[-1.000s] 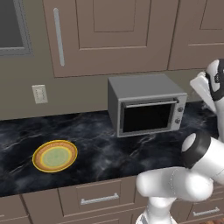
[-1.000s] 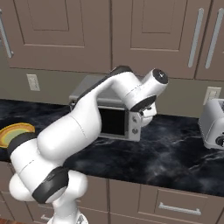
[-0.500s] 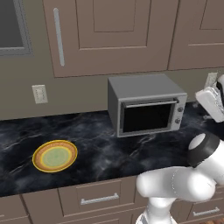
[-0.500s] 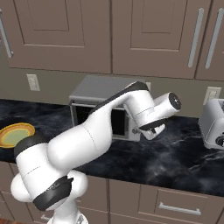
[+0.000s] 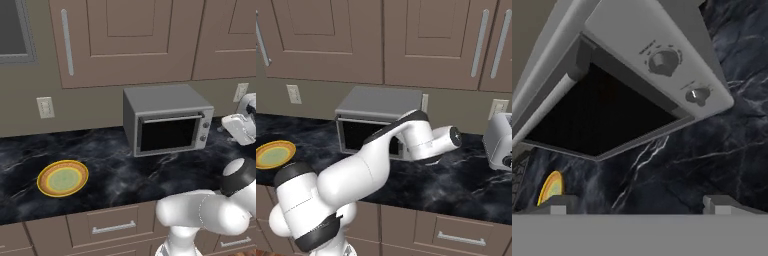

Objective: Pick up the bagel from the plate, place it on the toaster oven rack, close the door, and set the timer.

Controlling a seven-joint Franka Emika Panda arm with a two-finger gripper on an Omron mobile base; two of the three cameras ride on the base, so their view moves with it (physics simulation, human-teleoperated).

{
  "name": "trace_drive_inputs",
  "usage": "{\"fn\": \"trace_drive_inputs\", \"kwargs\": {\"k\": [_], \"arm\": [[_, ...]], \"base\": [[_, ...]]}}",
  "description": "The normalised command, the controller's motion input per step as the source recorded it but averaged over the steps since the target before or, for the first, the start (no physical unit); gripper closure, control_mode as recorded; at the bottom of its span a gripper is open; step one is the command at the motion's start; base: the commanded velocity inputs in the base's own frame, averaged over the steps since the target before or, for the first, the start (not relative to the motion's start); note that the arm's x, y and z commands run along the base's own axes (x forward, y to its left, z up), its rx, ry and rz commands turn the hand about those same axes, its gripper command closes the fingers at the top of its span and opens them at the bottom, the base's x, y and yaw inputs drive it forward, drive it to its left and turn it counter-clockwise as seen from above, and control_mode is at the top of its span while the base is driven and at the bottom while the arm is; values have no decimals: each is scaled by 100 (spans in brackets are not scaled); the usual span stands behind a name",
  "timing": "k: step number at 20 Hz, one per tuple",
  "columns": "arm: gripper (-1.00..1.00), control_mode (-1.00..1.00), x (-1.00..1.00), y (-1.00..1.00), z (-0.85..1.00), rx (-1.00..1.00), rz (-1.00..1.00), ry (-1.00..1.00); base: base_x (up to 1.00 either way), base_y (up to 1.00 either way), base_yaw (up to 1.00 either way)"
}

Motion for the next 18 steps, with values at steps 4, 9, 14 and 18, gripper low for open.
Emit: {"fn": "trace_drive_inputs", "kwargs": {"k": [4,9,14,18], "arm": [[-100,-100,25,-7,-18,-13,14,2],[-100,-100,14,-1,-18,-12,9,0],[-100,-100,0,0,-30,-5,5,-7],[-100,-100,2,0,-23,-1,0,-9]], "base": [[0,0,0],[0,0,0],[0,0,0],[0,0,0]]}}
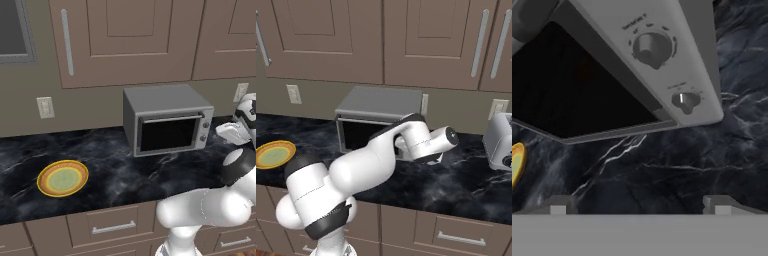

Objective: Pick up the bagel from the plate, place it on the toaster oven rack, close the door, and set the timer.

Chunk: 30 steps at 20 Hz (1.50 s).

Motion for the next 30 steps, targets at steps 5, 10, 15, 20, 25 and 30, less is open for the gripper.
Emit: {"fn": "trace_drive_inputs", "kwargs": {"k": [5,10,15,20,25,30], "arm": [[-100,-100,18,0,-3,0,0,-9],[-100,-100,36,0,-6,-3,0,-1],[-100,-100,38,0,-10,-3,0,0],[-100,-100,24,-7,-21,-3,0,0],[-100,-100,19,-10,-21,-3,0,0],[-100,-100,18,-8,-13,-2,0,0]], "base": [[0,0,0],[0,0,0],[0,0,0],[0,0,0],[0,0,0],[0,0,0]]}}
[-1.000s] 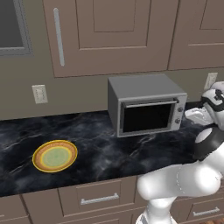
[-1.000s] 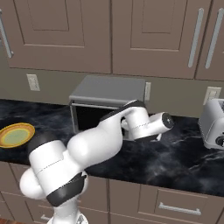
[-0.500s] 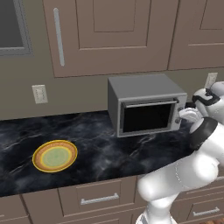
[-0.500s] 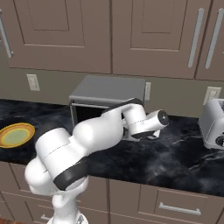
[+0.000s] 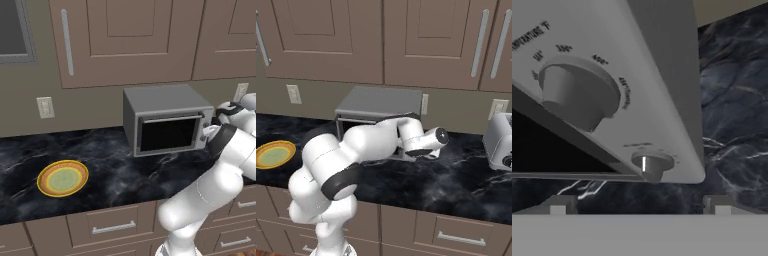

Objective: Pick up the bagel from the plate, place it on the toaster oven rack, close the door, and set the timer.

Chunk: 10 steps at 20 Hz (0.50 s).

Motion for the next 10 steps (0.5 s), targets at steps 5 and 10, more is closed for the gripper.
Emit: {"fn": "trace_drive_inputs", "kwargs": {"k": [5,10], "arm": [[-100,-100,20,-1,-9,-3,0,0],[-100,-100,22,0,-15,-3,0,0]], "base": [[0,0,0],[0,0,0]]}}
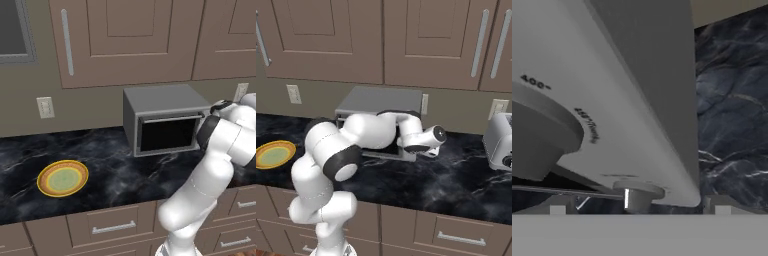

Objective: Pick up the bagel from the plate, place it on the toaster oven rack, close the door, and set the timer.

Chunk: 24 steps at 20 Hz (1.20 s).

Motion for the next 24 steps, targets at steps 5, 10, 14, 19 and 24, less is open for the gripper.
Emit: {"fn": "trace_drive_inputs", "kwargs": {"k": [5,10,14,19,24], "arm": [[-100,-100,17,-3,-20,-3,0,0],[-100,-100,17,-7,-14,-2,0,0],[-100,-100,20,-4,-13,-2,0,0],[100,-100,20,-4,-13,-1,0,1],[100,-100,8,-23,-18,0,0,4]], "base": [[0,0,0],[0,0,0],[0,0,0],[0,0,0],[0,0,0]]}}
